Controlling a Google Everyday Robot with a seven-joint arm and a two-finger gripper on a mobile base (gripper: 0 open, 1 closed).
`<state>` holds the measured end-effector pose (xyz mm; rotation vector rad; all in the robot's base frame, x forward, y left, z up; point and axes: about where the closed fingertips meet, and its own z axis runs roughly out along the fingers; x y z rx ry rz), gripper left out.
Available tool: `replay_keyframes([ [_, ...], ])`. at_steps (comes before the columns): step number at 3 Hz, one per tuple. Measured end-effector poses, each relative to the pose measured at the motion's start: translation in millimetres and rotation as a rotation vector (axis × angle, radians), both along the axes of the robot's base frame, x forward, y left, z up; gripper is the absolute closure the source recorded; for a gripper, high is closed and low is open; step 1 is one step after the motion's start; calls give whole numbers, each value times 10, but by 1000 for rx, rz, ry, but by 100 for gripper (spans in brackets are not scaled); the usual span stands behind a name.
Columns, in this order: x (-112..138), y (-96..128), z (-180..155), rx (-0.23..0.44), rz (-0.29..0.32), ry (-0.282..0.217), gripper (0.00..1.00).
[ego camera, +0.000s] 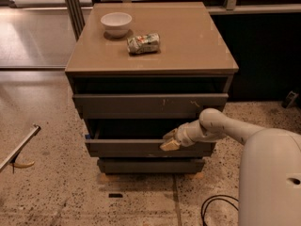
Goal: Open middle drawer
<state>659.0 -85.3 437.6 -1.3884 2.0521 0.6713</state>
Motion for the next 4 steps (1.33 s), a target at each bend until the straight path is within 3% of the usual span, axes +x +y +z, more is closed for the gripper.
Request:
replay_keyframes([
  [1,-135,-65,14,14,-19,-6,32],
  [2,-137,-64,16,14,-19,-6,9],
  [3,-351,-85,32,25,-17,-10,0],
  [4,-571,-133,44,25,-12,-3,16],
])
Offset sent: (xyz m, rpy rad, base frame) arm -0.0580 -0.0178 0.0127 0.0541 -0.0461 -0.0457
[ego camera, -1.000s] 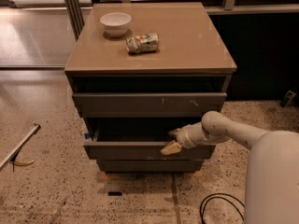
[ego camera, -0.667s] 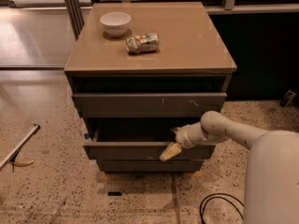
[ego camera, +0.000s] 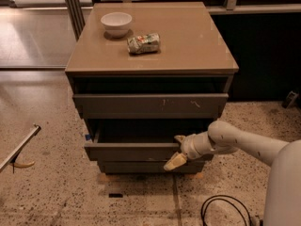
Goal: Open middle drawer
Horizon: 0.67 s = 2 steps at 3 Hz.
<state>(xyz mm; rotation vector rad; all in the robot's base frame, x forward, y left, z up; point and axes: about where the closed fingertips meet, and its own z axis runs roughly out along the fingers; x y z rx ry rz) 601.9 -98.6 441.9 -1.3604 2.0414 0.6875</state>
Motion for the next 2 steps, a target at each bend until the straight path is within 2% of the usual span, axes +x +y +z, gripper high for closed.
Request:
replay_keyframes([
  [2,-296,-101,12,-23,25,33,63],
])
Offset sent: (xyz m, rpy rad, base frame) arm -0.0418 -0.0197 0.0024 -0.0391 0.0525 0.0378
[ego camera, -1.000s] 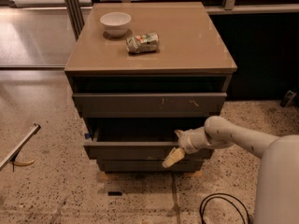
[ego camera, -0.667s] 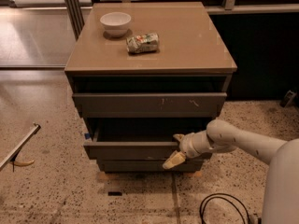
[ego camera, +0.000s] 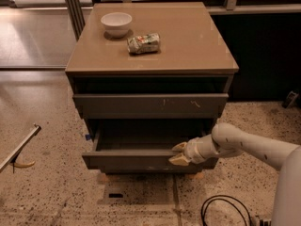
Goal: Open middle drawer
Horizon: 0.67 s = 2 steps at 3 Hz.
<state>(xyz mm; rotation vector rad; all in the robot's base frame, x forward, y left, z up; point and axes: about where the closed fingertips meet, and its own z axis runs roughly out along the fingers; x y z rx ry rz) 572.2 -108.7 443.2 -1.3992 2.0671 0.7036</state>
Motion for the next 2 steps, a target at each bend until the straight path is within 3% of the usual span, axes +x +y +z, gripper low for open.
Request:
replay_keyframes([
  [1,-1,-1,16,0,0,0,60],
  [2,-107,-53,75,8,-4,-11,37],
])
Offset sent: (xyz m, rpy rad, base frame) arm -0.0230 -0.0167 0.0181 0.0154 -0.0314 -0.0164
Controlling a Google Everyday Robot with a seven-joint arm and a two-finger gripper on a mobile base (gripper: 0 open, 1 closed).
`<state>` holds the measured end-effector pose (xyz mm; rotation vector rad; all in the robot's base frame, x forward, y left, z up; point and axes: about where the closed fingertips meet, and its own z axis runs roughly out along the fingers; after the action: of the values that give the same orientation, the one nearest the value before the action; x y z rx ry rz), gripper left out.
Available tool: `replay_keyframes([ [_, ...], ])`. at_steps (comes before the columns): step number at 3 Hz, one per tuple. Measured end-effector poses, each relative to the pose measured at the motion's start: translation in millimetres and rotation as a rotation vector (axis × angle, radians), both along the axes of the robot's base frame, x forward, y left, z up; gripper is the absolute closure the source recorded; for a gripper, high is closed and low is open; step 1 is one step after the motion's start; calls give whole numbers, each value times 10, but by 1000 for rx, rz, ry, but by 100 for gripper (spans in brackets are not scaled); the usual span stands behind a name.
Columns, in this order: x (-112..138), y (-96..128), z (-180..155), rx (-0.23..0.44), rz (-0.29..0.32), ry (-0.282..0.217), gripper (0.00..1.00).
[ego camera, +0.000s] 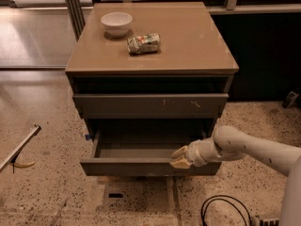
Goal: Open middle drawer
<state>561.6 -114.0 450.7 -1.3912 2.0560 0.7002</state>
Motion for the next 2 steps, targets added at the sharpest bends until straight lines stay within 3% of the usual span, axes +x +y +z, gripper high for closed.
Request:
replay_keyframes([
  [1,-89,-19,66,-1,9,-11,13],
  [2,-171,-34,75,-5,19,-8,0],
])
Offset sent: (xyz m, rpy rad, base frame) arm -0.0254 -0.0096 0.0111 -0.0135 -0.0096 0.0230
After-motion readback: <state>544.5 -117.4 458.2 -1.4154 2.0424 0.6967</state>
